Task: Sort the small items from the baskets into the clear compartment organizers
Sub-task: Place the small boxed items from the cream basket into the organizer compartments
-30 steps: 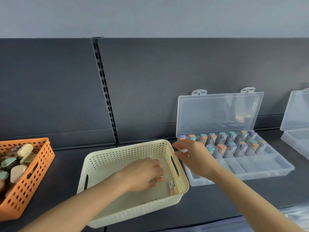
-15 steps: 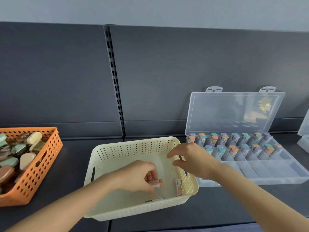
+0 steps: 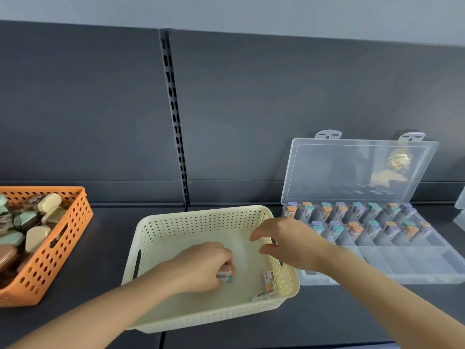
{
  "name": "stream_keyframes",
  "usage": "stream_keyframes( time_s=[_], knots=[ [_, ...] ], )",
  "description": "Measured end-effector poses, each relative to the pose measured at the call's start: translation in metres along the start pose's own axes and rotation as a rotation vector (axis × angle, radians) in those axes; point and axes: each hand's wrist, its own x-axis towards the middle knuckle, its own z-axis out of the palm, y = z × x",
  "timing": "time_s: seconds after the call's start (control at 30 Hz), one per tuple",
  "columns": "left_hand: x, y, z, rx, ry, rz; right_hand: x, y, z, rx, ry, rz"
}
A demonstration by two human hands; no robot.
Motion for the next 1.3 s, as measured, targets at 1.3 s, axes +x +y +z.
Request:
stream_keyframes(
  time_s=[1.3],
  knots=[
    [-0.034,-0.04,0.002,-0.248,0.069,-0.217,0.037,-0.03,0.003,-0.437,-0.751,-0.294]
  ],
)
